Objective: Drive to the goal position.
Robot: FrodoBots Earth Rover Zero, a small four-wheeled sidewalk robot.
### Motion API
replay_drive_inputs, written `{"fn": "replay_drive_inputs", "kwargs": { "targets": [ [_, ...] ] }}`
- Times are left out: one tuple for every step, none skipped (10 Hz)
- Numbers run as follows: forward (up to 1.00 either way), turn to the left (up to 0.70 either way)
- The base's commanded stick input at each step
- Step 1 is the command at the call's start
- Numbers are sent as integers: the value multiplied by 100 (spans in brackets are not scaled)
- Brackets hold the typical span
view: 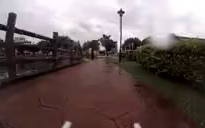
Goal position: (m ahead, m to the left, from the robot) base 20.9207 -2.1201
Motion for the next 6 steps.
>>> {"fn": "replay_drive_inputs", "kwargs": {
  "targets": [
    [50, 50],
    [50, 17],
    [50, 0],
    [50, 0],
    [50, 0],
    [50, 0]
  ]
}}
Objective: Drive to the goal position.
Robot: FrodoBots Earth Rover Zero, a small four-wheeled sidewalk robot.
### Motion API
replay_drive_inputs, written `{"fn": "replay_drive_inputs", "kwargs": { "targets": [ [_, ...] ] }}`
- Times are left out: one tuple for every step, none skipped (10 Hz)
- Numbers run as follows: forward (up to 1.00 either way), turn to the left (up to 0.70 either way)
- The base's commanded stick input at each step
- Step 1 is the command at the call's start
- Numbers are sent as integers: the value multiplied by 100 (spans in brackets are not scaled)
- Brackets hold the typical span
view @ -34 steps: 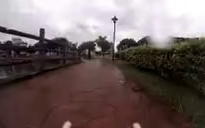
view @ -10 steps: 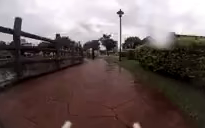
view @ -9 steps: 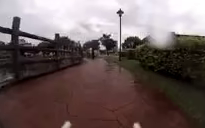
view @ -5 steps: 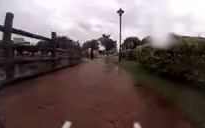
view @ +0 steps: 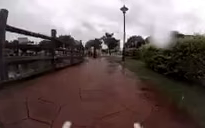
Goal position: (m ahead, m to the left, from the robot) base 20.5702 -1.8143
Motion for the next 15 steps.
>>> {"fn": "replay_drive_inputs", "kwargs": {
  "targets": [
    [50, 0],
    [50, 0],
    [50, 0],
    [50, 0],
    [50, 0],
    [50, 0],
    [50, 0],
    [50, 0],
    [50, 0],
    [50, 0],
    [50, 0],
    [50, 0],
    [50, 0],
    [50, 0],
    [50, 0]
  ]
}}
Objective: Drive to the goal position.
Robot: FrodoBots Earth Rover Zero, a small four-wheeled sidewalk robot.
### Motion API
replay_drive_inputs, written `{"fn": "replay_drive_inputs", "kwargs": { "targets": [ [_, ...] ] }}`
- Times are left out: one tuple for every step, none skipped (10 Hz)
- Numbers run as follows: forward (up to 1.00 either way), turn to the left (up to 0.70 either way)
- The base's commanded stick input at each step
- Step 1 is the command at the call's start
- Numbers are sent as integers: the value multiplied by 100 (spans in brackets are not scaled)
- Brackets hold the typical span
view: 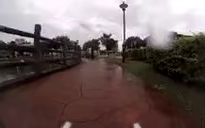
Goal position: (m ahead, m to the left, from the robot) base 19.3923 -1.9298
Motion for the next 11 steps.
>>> {"fn": "replay_drive_inputs", "kwargs": {
  "targets": [
    [50, 0],
    [50, 0],
    [50, 0],
    [50, 0],
    [50, 0],
    [50, 0],
    [50, 0],
    [50, 0],
    [50, 6],
    [50, 0],
    [50, 0]
  ]
}}
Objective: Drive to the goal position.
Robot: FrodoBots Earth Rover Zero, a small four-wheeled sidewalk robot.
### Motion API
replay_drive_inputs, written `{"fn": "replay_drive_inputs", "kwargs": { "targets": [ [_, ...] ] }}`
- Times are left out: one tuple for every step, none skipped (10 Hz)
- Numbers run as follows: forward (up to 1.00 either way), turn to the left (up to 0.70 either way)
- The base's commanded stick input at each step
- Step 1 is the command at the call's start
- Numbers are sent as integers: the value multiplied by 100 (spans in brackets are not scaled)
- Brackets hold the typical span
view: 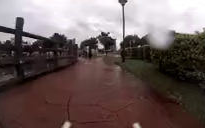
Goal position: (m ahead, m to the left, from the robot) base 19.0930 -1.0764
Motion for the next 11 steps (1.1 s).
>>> {"fn": "replay_drive_inputs", "kwargs": {
  "targets": [
    [50, 0],
    [50, 0],
    [50, 0],
    [50, 0],
    [50, 0],
    [50, 0],
    [50, 0],
    [50, 0],
    [50, 0],
    [50, 0],
    [50, 0]
  ]
}}
